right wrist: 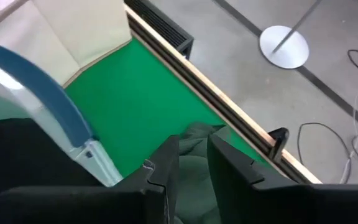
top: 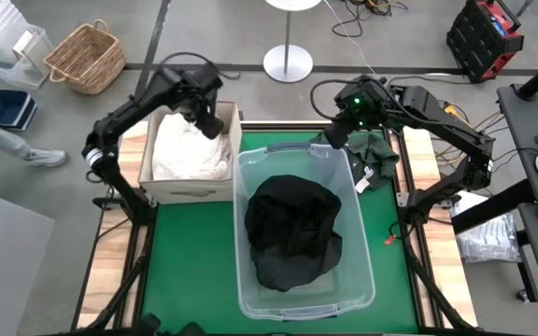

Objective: Sort clothes
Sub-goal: Put the white dress into the white laundry organizer, then put the green shirt into the transparent bin

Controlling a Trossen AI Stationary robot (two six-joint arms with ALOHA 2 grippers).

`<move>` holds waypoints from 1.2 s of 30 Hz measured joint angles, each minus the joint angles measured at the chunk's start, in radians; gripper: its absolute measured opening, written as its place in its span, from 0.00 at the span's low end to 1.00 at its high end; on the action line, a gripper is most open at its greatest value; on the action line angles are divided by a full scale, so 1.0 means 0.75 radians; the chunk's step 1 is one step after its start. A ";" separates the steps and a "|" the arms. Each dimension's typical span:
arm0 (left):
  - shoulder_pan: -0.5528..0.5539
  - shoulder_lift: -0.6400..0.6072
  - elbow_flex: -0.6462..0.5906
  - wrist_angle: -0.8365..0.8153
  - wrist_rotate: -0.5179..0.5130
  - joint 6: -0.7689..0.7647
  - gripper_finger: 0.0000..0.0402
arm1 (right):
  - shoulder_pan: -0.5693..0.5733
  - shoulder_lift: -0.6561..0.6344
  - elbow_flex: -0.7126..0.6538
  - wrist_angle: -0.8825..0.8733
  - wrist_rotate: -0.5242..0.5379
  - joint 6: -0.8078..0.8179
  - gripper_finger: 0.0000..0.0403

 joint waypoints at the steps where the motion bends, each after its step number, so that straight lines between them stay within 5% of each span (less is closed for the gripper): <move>1: 0.000 0.018 -0.020 -0.020 -0.001 0.000 0.20 | 0.000 0.000 0.000 0.000 -0.009 0.000 0.18; 11: -0.001 0.051 -0.366 -0.116 0.005 -0.017 0.19 | 0.012 0.000 0.000 -0.003 -0.014 -0.002 0.15; 16: -0.017 0.029 -0.530 -0.114 0.167 -0.024 0.19 | 0.012 -0.001 0.000 -0.003 -0.014 -0.013 0.17; 21: -0.050 -0.022 -0.613 -0.094 0.184 -0.031 0.19 | 0.012 -0.002 0.000 -0.004 -0.014 -0.015 0.20; 27: -0.054 -0.121 -0.576 -0.058 0.183 -0.037 0.19 | 0.012 -0.002 0.000 -0.002 -0.013 -0.016 0.22; 36: -0.054 -0.207 -0.273 -0.051 0.172 -0.037 0.19 | 0.011 -0.007 0.000 -0.003 -0.010 -0.017 0.19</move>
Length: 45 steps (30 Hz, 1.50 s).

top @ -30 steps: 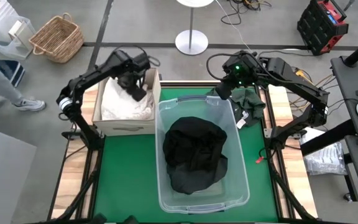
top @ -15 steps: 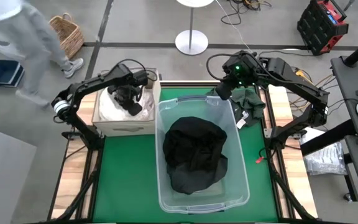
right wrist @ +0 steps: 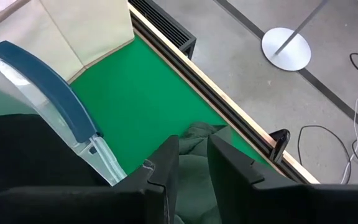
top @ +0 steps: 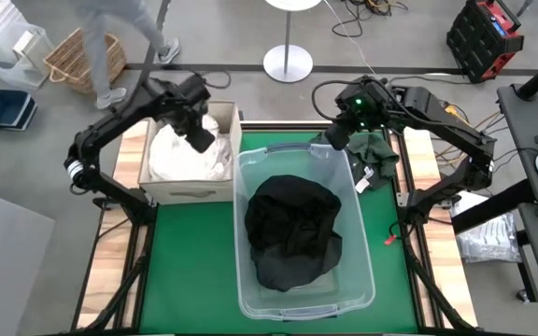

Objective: Sort clothes
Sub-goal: Put the green shirt into the transparent bin

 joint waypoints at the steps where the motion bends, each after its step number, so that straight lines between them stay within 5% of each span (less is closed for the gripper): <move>1: 0.000 -0.001 0.036 -0.004 -0.001 0.000 0.19 | 0.000 -0.003 0.000 -0.003 0.000 0.000 0.18; 7: -0.009 -0.012 0.240 -0.012 -0.050 0.000 0.19 | 0.000 -0.081 0.000 -0.066 0.000 0.046 0.17; 19: -0.106 -0.049 0.445 0.007 -0.070 -0.048 0.19 | -0.001 -0.185 -0.033 -0.447 0.134 0.513 0.28; 25: -0.217 -0.085 0.429 0.094 -0.104 -0.100 0.19 | -0.003 -0.233 -0.194 -0.380 0.085 0.569 0.38; 37: -0.476 -0.104 0.437 0.122 -0.385 -0.183 0.19 | -0.182 -0.237 -0.546 -0.351 0.104 0.618 0.56; 45: -0.509 -0.105 0.437 0.174 -0.392 -0.215 0.19 | -0.370 -0.227 -0.678 -0.001 -0.034 0.511 0.64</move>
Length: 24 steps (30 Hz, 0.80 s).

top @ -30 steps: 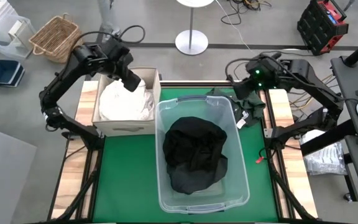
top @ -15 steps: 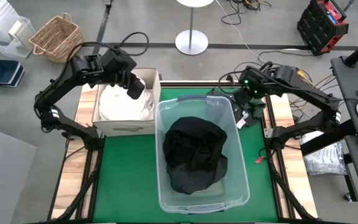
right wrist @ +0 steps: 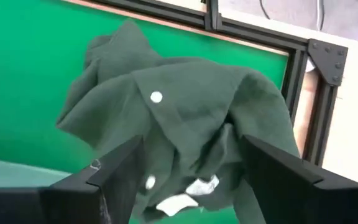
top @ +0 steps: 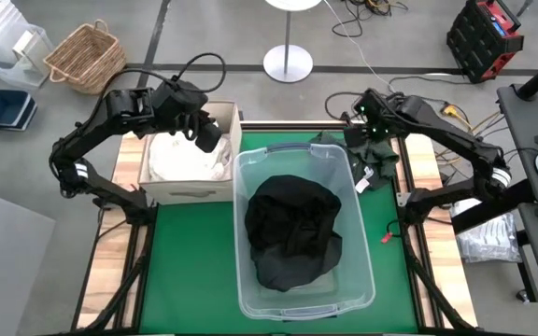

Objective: Sort clothes
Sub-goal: Put the green shirt into the transparent bin

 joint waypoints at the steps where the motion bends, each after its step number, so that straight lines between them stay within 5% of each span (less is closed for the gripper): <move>1: 0.000 0.000 0.000 0.018 -0.001 0.000 0.19 | -0.030 0.010 -0.006 0.018 -0.019 -0.020 0.65; 16: -0.001 -0.054 0.001 0.047 0.012 -0.028 0.19 | -0.147 0.179 -0.030 0.228 -0.075 -0.521 0.74; 24: -0.001 -0.141 0.002 0.098 0.005 -0.030 0.19 | -0.261 0.182 -0.146 0.248 -0.174 -0.569 0.75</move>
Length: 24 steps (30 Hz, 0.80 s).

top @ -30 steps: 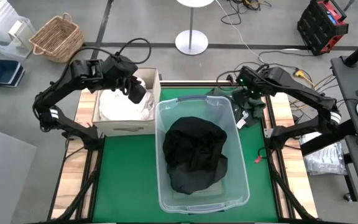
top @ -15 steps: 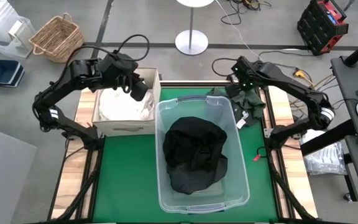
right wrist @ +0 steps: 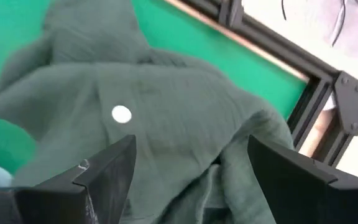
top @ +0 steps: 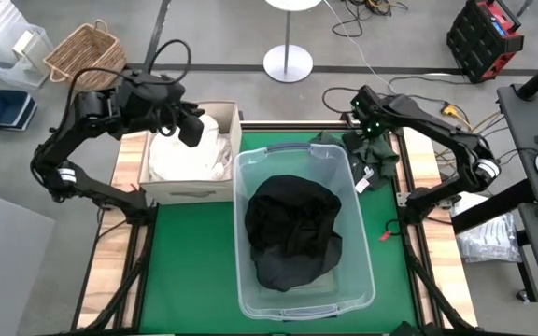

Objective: Sort clothes
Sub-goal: Put the green shirt into the transparent bin

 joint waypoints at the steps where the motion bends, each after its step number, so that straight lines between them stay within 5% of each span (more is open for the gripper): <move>1: 0.000 -0.005 0.000 0.016 0.000 0.003 0.19 | -0.003 0.000 -0.021 0.007 0.000 0.000 0.74; 8: 0.000 -0.012 0.001 0.073 -0.002 0.058 0.19 | -0.001 -0.001 -0.198 0.169 -0.131 -0.011 0.73; 17: 0.000 0.001 0.001 0.072 -0.002 0.061 0.19 | -0.001 -0.001 -0.364 0.377 -0.132 0.057 0.75; 24: 0.000 0.002 0.001 0.072 -0.003 0.061 0.19 | -0.001 -0.002 -0.461 0.507 -0.131 0.094 0.66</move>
